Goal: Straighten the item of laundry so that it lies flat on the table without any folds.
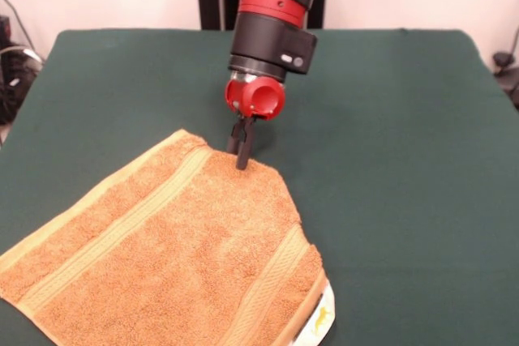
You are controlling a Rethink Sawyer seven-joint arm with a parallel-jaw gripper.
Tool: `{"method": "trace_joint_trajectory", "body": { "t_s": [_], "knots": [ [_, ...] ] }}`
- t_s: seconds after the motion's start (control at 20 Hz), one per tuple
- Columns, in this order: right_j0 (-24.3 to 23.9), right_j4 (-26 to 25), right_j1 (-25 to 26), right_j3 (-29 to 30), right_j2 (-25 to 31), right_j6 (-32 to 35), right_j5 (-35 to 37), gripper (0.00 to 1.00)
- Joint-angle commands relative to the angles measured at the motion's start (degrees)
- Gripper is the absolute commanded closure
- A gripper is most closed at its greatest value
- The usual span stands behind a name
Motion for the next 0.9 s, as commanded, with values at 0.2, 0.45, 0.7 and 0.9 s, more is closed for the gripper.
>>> {"method": "trace_joint_trajectory", "body": {
  "t_s": [0.2,0.45,0.7,0.9],
  "knots": [
    [0.8,5.0,18.9,-25.0,14.0,13.5,6.1,0.0],
    [0.9,4.9,19.8,-26.8,14.6,13.0,5.7,0.0],
    [1.2,6.0,19.8,-27.2,14.9,12.3,5.4,0.0],
    [1.1,5.8,20.4,-28.0,15.3,12.1,5.2,0.0]
  ]
}}
